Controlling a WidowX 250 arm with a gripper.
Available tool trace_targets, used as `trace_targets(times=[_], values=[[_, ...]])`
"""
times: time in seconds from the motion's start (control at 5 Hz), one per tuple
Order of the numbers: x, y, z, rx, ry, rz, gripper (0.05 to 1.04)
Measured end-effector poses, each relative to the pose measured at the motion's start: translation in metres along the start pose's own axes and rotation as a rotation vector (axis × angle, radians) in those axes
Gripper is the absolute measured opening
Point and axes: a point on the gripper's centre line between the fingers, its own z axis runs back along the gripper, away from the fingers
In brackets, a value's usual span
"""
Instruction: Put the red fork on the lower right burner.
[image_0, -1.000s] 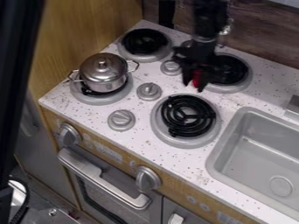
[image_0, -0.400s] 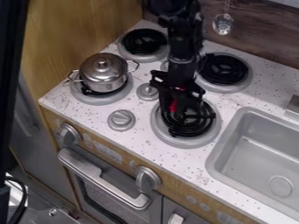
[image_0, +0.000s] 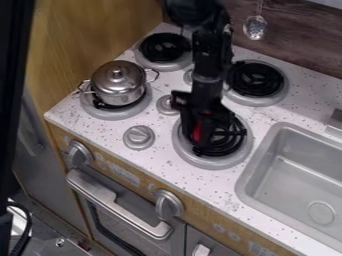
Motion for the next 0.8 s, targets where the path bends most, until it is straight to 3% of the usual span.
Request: trace_targets(times=[0.2,0.4,0.6,0.8], values=[[-0.001,-0.003,-0.004,-0.014,0.015,-0.007,0.758],[0.001,-0.006,-0.002,-0.002,0.009,-0.029,0.993],[0.003,-0.009,0.027,0.011,-0.100,-0.047,1.001],[0.001,-0.017,0.071,-0.033,-0.218,-0.034,1.001]])
